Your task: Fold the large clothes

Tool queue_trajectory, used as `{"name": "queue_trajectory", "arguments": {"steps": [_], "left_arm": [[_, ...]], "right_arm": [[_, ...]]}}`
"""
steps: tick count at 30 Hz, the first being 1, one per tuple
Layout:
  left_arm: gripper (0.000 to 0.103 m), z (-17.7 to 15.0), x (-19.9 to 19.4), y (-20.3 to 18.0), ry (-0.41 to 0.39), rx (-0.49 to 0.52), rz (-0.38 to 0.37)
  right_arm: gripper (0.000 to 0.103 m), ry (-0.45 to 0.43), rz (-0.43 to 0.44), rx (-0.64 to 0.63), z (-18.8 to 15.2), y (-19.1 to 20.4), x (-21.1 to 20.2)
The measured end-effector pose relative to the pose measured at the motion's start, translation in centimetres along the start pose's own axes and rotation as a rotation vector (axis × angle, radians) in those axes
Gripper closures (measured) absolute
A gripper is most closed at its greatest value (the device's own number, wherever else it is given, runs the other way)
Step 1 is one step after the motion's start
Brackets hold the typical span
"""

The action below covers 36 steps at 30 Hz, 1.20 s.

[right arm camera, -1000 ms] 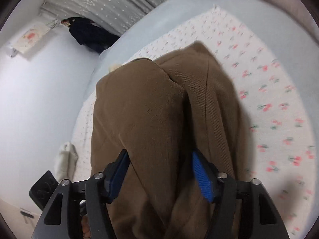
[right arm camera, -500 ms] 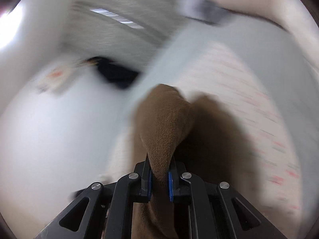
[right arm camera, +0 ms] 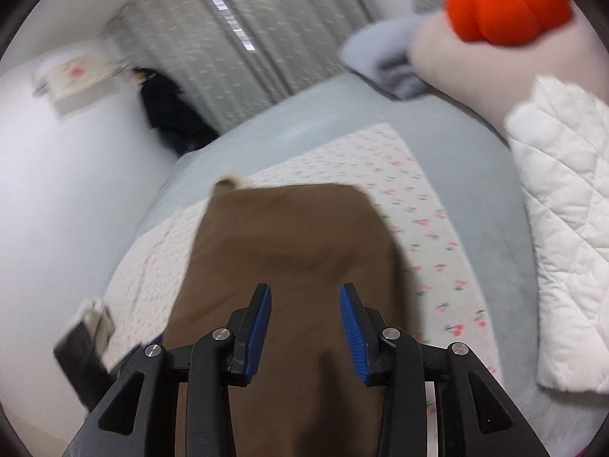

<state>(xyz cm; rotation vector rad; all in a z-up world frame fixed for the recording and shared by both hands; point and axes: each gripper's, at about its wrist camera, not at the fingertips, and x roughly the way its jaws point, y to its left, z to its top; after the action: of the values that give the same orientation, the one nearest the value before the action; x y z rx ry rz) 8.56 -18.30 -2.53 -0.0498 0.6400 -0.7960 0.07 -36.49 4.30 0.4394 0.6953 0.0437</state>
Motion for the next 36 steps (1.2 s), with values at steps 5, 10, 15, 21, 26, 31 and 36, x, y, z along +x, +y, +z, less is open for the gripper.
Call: {"name": "queue_trajectory", "arguments": {"steps": [5, 10, 15, 21, 26, 31, 36], "left_arm": [[0.026, -1.0, -0.3, -0.7, 0.021, 0.05, 0.009], [0.025, -2.2, -1.7, -0.7, 0.093, 0.051, -0.011], [0.026, 1.4, -3.5, -0.9, 0.127, 0.105, -0.033], [0.024, 9.0, 0.5, -6.3, 0.148, 0.395, 0.002], [0.024, 13.4, 9.5, -9.8, 0.263, 0.503, -0.057], [0.024, 15.6, 16.9, -10.4, 0.39, 0.461, -0.151], [0.022, 16.0, 19.9, -10.5, 0.503, 0.468, -0.267]], "right_arm": [[0.085, 0.189, -0.101, 0.026, -3.6, -2.5, 6.9], [0.09, 0.207, -0.031, 0.136, -4.5, -5.3, 4.8], [0.074, 0.143, -0.032, 0.257, -7.0, -6.3, 0.6], [0.028, -0.039, 0.056, 0.291, -6.1, -5.5, -3.2], [0.028, 0.003, 0.168, 0.297, -6.8, -6.3, -1.4], [0.028, 0.086, 0.208, 0.326, -7.2, -6.9, 0.3], [0.03, 0.132, 0.318, 0.362, -7.6, -8.3, 0.1]]}}
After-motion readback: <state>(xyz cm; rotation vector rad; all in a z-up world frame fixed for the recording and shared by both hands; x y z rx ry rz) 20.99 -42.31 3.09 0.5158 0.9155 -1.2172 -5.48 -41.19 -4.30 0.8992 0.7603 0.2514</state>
